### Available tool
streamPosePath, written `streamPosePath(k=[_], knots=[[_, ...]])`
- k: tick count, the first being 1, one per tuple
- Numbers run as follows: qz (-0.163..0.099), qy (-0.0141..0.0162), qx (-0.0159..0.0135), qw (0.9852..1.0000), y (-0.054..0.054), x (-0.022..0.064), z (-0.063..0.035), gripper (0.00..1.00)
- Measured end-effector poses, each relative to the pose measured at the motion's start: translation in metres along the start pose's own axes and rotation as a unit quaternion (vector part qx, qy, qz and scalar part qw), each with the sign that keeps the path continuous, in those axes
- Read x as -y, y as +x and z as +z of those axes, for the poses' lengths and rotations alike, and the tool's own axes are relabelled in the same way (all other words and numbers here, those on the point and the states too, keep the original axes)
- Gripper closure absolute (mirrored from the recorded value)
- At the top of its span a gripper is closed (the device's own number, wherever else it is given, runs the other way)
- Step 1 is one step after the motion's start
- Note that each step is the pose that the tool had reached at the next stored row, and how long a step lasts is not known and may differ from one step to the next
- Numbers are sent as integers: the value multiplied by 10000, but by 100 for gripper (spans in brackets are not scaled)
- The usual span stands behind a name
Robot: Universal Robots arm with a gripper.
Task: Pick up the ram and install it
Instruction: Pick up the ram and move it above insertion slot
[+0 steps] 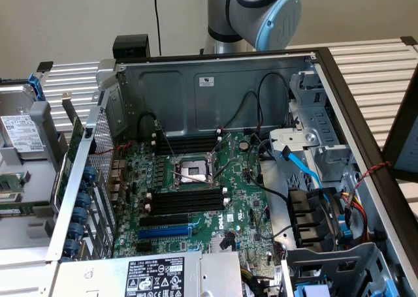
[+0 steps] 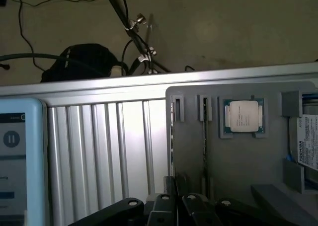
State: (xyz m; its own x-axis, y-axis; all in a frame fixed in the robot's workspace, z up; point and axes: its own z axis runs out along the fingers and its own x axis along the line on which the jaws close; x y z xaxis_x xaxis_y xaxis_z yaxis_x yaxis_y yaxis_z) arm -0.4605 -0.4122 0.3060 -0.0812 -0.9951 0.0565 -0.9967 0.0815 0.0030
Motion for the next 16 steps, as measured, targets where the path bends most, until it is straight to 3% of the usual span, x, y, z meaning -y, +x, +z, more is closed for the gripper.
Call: streamPosePath(k=[16], knots=[[1, 5, -69, 10000, 14, -1, -293, 88]])
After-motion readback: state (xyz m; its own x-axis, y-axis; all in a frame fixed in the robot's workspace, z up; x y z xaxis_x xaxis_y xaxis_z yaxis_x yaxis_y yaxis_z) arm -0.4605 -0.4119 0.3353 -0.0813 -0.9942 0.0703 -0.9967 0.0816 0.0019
